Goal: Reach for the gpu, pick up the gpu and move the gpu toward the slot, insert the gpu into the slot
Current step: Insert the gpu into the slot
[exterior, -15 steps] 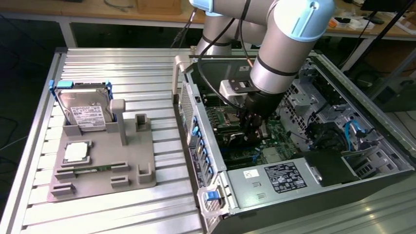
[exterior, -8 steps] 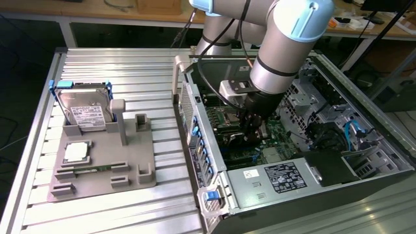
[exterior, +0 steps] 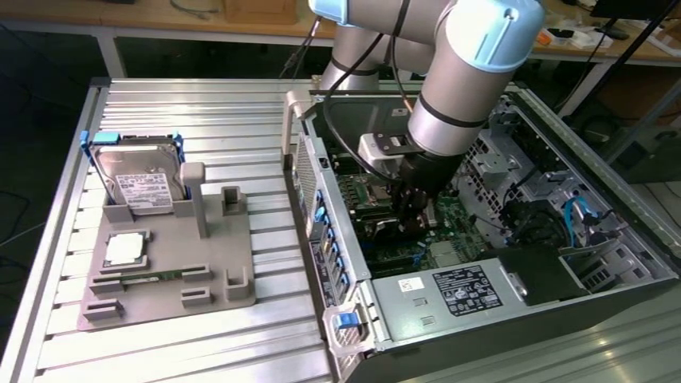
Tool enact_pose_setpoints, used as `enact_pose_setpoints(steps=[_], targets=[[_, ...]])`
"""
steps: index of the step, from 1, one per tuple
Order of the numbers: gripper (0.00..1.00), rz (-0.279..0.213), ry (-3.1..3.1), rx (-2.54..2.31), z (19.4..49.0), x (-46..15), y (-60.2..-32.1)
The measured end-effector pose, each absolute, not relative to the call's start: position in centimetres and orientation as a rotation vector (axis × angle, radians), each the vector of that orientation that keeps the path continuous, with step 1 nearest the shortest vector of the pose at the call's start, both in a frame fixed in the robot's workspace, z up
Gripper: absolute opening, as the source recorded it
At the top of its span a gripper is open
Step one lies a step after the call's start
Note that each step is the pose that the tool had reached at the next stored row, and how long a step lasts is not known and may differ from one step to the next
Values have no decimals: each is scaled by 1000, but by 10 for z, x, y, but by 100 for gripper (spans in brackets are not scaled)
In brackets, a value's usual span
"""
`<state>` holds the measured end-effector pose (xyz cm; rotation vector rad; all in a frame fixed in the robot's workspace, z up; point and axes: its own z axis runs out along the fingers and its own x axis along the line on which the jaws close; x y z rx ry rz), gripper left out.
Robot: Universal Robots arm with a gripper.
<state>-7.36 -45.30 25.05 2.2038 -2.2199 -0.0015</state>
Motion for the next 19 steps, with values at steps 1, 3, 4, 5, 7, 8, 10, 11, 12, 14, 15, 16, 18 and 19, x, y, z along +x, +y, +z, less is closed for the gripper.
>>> enact_pose_setpoints(steps=[1,3,4,5,7,8,10,11,12,14,15,16,18,19], targets=[[27,-1,-2220,2204,250,-74,-453],[27,-1,-2220,2204,249,-74,-453],[27,-2,-2220,2204,249,-74,-453],[27,-3,-2220,2203,248,-74,-453],[27,-1,-2220,2203,246,-74,-453],[27,-2,-2220,2203,246,-74,-453],[27,-1,-2220,2204,245,-74,-453],[27,-2,-2220,2204,245,-74,-453],[27,-2,-2220,2204,245,-74,-453],[27,-2,-2220,2204,245,-74,-453],[27,-2,-2220,2204,245,-74,-453],[27,-2,-2220,2204,245,-74,-453],[27,-2,-2220,2204,245,-74,-453],[27,-2,-2220,2204,245,-74,-453]])
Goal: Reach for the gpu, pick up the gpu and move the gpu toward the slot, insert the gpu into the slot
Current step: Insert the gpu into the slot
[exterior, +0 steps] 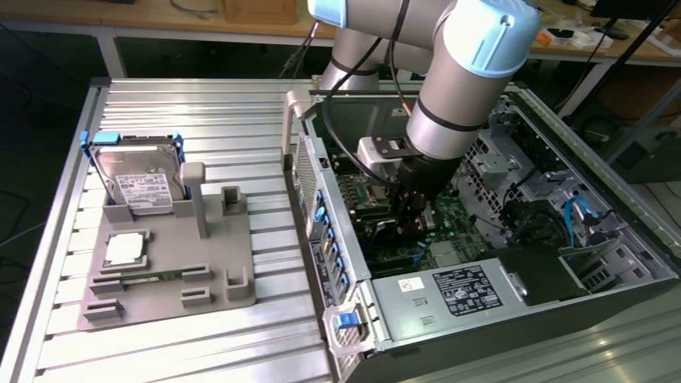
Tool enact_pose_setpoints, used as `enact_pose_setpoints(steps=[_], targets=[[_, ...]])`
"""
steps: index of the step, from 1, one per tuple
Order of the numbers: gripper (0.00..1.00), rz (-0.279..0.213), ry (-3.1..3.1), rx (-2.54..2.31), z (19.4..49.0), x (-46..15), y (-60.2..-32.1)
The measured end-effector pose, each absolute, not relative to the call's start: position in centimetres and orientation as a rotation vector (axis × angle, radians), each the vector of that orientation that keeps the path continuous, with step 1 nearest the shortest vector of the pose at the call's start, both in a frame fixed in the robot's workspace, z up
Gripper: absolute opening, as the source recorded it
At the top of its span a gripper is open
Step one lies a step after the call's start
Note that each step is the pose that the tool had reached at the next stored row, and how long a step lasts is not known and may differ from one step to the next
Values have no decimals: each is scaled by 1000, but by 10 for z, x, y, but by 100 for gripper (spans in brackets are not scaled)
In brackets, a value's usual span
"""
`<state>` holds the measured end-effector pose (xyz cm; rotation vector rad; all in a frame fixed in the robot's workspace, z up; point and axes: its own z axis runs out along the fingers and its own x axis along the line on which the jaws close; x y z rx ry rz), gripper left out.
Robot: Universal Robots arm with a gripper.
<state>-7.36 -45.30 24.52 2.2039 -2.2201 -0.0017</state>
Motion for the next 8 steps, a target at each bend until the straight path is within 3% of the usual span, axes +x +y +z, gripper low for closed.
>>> enact_pose_setpoints(steps=[8], targets=[[27,-2,-2220,2204,245,-74,-453]])
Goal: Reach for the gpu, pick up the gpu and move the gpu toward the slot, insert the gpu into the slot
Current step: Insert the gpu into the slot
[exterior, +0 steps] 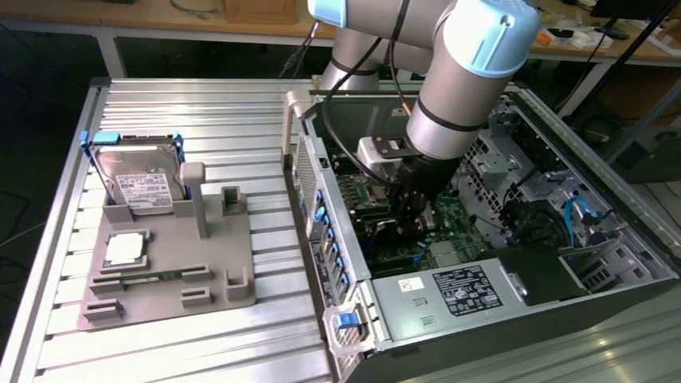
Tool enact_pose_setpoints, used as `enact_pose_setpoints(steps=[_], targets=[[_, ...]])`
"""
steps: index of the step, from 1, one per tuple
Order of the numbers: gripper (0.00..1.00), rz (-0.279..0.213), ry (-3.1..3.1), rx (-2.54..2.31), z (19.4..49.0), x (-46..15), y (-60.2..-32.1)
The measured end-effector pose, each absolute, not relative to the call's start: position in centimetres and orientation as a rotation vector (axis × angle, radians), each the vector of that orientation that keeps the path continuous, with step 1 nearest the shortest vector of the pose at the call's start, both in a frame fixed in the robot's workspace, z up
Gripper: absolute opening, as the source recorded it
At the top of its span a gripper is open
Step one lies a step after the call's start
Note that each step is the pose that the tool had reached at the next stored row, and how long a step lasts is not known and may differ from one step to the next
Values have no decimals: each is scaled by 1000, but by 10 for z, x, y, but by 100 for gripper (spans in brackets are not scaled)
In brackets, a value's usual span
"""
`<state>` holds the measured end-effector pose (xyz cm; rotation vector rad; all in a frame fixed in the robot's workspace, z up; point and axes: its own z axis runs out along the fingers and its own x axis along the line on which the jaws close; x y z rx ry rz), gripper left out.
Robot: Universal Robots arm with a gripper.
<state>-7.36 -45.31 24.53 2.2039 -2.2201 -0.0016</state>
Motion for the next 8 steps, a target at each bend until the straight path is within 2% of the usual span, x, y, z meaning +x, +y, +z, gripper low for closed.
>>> enact_pose_setpoints(steps=[8], targets=[[27,-2,-2220,2204,245,-74,-453]])
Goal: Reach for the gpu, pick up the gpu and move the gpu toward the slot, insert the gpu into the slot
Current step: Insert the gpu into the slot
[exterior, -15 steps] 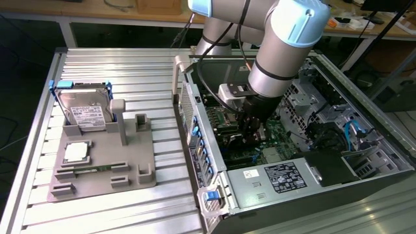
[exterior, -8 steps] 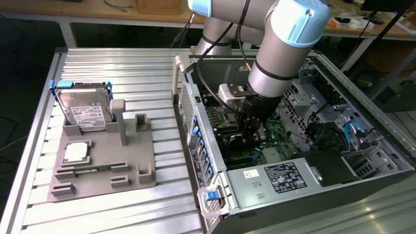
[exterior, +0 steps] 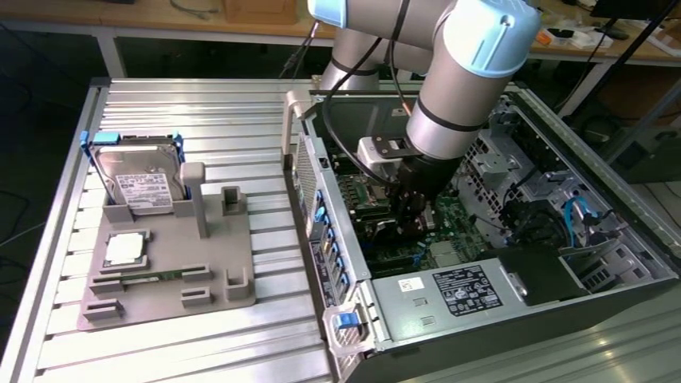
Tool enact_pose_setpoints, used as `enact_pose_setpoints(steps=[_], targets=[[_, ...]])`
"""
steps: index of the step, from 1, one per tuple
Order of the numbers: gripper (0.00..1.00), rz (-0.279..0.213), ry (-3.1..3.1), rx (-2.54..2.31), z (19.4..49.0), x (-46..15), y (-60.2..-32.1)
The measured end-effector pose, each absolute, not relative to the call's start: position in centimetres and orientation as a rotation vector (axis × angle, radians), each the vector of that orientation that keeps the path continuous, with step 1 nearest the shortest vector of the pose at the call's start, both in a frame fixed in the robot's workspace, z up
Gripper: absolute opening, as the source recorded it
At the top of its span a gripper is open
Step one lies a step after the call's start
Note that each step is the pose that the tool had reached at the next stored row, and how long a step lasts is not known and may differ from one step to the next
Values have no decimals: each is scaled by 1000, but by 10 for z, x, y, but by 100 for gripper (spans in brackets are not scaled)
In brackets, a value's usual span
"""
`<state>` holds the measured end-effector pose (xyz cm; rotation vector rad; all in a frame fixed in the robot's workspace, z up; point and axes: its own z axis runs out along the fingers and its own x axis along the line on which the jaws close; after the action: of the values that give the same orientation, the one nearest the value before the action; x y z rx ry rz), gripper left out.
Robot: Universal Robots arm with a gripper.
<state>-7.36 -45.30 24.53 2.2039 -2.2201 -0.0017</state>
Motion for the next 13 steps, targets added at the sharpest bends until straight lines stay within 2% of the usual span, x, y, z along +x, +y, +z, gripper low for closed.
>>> enact_pose_setpoints(steps=[12,13], targets=[[28,-2,-2221,2205,245,-74,-453],[34,-1,-2220,2204,245,-74,-453]])
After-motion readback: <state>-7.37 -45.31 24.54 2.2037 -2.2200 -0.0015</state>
